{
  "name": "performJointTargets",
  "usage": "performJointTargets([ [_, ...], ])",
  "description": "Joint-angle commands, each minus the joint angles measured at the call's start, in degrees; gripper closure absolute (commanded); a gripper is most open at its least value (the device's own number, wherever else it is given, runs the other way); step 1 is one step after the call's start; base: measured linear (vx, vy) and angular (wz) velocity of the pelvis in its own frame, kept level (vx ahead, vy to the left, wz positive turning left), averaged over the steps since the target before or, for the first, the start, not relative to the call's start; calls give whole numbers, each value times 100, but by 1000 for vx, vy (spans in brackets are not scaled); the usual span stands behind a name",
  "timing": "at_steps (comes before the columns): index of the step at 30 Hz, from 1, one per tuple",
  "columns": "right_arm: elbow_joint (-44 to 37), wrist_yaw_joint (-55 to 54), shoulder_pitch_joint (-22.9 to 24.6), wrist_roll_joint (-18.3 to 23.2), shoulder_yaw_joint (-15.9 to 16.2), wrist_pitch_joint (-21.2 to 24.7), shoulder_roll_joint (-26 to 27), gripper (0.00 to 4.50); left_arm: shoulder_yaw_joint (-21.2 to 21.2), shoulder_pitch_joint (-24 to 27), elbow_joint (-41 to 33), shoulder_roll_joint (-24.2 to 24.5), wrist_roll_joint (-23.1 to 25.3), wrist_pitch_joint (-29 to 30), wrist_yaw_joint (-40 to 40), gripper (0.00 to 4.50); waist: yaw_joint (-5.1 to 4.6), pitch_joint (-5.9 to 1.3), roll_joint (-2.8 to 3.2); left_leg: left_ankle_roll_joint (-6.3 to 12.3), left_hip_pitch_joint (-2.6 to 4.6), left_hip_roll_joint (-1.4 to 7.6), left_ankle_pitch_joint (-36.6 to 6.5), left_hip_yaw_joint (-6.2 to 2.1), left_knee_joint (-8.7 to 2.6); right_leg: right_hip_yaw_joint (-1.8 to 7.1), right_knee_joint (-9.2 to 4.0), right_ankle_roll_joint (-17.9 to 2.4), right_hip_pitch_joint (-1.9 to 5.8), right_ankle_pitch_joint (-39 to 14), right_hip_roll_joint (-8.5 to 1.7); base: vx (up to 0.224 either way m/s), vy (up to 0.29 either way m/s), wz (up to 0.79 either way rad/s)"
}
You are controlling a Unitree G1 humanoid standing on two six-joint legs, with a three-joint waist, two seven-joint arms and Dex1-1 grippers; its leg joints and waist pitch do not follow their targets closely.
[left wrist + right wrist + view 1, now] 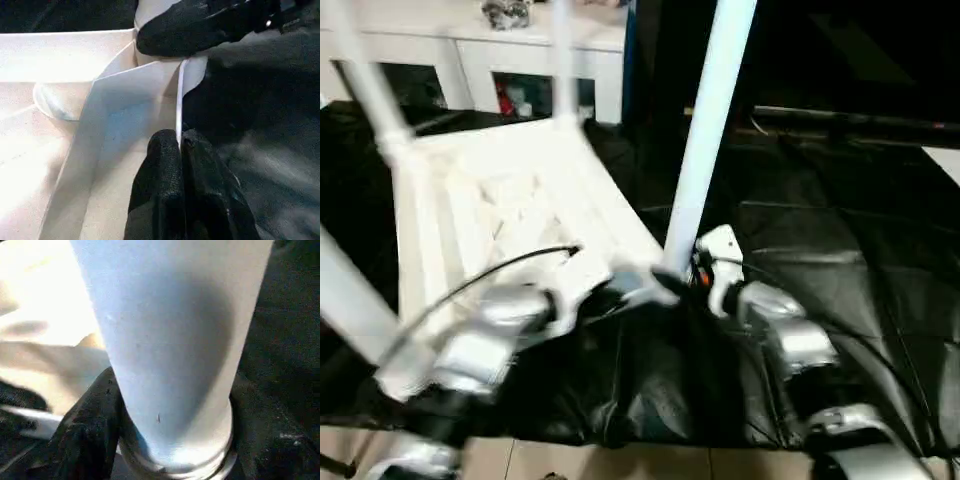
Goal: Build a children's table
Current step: Rotate leg to tighten
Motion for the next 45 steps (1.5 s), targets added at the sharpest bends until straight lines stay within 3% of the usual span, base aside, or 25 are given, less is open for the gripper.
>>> performJointTargets([
  [1,226,-538,-7,-264,424,-91,639,183,-95,-318,-7,-527,45,35,672,450,0,-312,76,-180,77,331,-1479,-137,-466,305,-517,-1019,144,-1434,-525,0,0,0],
  [2,228,-554,0,-262,436,-159,703,183,-97,-325,0,-567,62,26,710,450,-1,-311,73,-184,79,333,-1440,-133,-468,308,-519,-1017,136,-1366,-523,0,0,0],
  [3,226,-505,4,-239,439,-227,768,148,-114,-329,1,-597,58,-11,673,450,8,-325,44,-150,65,324,-1341,-135,-457,301,-500,-1018,170,-1225,-526,0,0,0],
  [7,215,-304,-30,-78,373,-168,784,111,-155,-317,-39,-533,16,-83,508,450,24,-335,58,22,52,316,-1081,-113,-435,293,-448,-1108,186,-659,-496,0,0,0],
  [10,165,139,-115,-190,564,-242,462,92,-198,-156,-250,-280,-147,-192,32,450,22,-330,44,54,45,319,-1114,-117,-442,286,-452,-1120,202,-745,-507,0,0,0],
  [13,168,327,-153,-208,587,-260,337,92,-209,-74,-353,-169,-193,-217,-161,450,5,-322,45,69,39,324,-1178,-118,-443,292,-464,-1124,203,-855,-514,0,0,0],
  [15,121,1091,-211,-119,686,-329,28,92,-254,38,-473,71,-253,-248,-584,450,2,-328,-6,111,40,327,-1132,-116,-433,285,-457,-1150,213,-861,-519,0,0,0],
  [16,121,1091,-211,-119,686,-329,28,92,-254,38,-473,71,-253,-248,-584,450,17,-335,13,139,35,330,-1090,-121,-421,283,-446,-1161,223,-819,-526,0,0,0],
  [18,62,1545,-206,-30,728,-391,-106,92,-270,71,-498,185,-276,-218,-736,450,5,-336,18,203,34,334,-957,-104,-408,288,-425,-1223,208,-577,-514,0,0,0],
  [20,-50,2375,-148,33,894,-434,-404,92,-270,109,-499,377,-323,-241,-977,450,34,-348,-32,317,37,330,-768,-92,-385,271,-391,-1309,226,-290,-505,0,0,0],
  [22,-49,2555,-148,38,925,-436,-483,92,-278,116,-515,444,-355,-246,-1063,450,45,-342,-12,392,36,334,-662,-88,-383,274,-371,-1357,213,-122,-503,0,0,0],
  [23,-77,2934,-144,78,981,-411,-627,92,-277,136,-573,577,-446,-254,-1260,450,54,-342,-40,408,42,334,-697,-90,-380,268,-374,-1391,224,-202,-517,0,0,0],
  [27,-149,3452,-137,152,1066,-370,-803,92,-275,179,-675,748,-566,-255,-1588,450,70,-332,-35,386,61,342,-811,-86,-385,267,-395,-1406,208,-408,-511,0,0,0],
  [28,-227,3725,-107,174,1123,-340,-884,118,-288,211,-745,838,-647,-206,-1789,450,86,-328,-26,353,71,357,-843,-91,-394,264,-392,-1419,205,-429,-510,0,0,0],
  [30,-241,3819,-103,180,1142,-335,-915,118,-302,217,-768,872,-682,-182,-1862,450,101,-326,-26,338,71,360,-865,-90,-395,263,-386,-1422,205,-437,-509,0,0,0],
  [32,-306,4111,-46,173,1235,-345,-978,152,-337,222,-800,957,-748,-144,-2052,450,120,-328,-34,315,65,356,-872,-85,-389,265,-379,-1419,204,-434,-507,0,0,0],
  [36,-371,4321,27,141,1360,-312,-1029,176,-367,198,-786,979,-763,-125,-2080,450,166,-332,-38,279,68,352,-871,-84,-387,270,-380,-1393,206,-506,-514,0,0,0],
  [44,-426,4313,127,117,1419,-314,-993,184,-291,117,-602,878,-622,-213,-1798,450,165,-329,-46,240,69,347,-920,-91,-391,270,-393,-1364,197,-630,-514,0,0,0],
  [45,-388,4144,137,96,1371,-362,-933,184,-253,69,-499,799,-548,-247,-1596,450,166,-328,-70,244,69,347,-924,-87,-389,271,-399,-1354,200,-660,-518,0,0,0],
])
